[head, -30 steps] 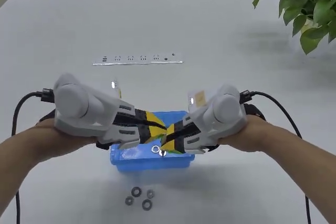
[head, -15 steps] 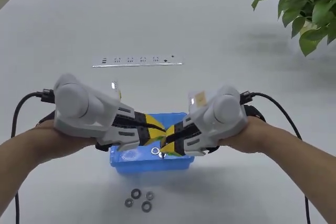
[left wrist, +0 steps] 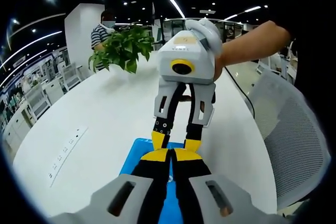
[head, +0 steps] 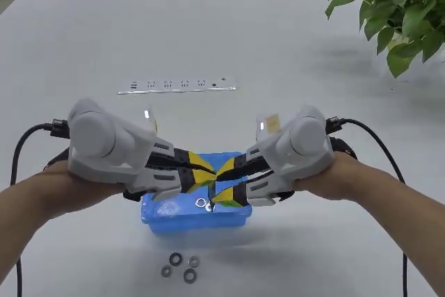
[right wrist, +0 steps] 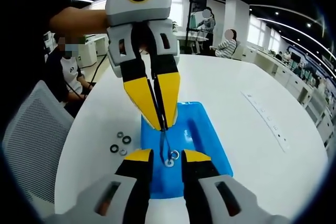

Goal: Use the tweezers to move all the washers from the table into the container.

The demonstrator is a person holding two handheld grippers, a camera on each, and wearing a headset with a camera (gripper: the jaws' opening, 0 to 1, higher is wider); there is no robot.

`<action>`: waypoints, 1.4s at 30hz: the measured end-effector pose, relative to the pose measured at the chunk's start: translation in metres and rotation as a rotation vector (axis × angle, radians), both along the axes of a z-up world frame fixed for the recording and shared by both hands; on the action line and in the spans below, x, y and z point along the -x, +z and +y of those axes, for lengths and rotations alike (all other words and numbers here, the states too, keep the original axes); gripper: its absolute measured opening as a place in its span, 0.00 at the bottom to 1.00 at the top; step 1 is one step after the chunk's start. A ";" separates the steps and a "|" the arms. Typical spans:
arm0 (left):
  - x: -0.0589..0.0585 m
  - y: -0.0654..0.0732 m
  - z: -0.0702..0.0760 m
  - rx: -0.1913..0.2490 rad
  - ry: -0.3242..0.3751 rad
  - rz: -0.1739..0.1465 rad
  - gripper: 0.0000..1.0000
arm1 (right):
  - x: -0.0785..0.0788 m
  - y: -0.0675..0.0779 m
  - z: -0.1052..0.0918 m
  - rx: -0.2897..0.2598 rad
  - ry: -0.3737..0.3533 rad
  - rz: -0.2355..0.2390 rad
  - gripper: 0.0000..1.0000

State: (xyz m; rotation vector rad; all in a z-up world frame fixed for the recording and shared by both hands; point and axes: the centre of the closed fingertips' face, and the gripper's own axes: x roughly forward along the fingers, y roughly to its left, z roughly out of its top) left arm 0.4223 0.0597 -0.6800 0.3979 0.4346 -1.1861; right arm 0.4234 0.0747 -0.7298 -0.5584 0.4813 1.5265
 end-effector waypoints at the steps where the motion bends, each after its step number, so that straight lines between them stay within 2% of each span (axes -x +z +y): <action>1: 0.000 0.001 0.000 0.001 0.001 -0.002 0.06 | 0.000 0.001 -0.001 0.002 -0.004 -0.001 0.24; 9: 0.002 0.013 0.008 0.013 0.023 -0.005 0.06 | 0.002 0.006 -0.014 0.016 -0.039 -0.005 0.31; 16: 0.004 0.023 0.013 0.007 0.036 -0.016 0.06 | 0.004 0.009 -0.025 0.032 -0.084 -0.001 0.43; 25: 0.011 0.039 0.011 0.006 0.031 -0.043 0.06 | 0.009 0.011 -0.038 0.027 -0.134 -0.010 0.59; 30: 0.016 0.052 0.010 0.012 0.028 -0.053 0.06 | 0.012 0.013 -0.044 0.007 -0.176 -0.006 0.69; 33: 0.019 0.054 0.009 0.004 0.025 -0.062 0.06 | 0.014 0.015 -0.045 -0.002 -0.189 -0.012 0.75; 42: 0.034 0.058 0.010 0.002 0.014 -0.054 0.06 | 0.021 0.016 -0.051 -0.014 -0.218 -0.008 0.85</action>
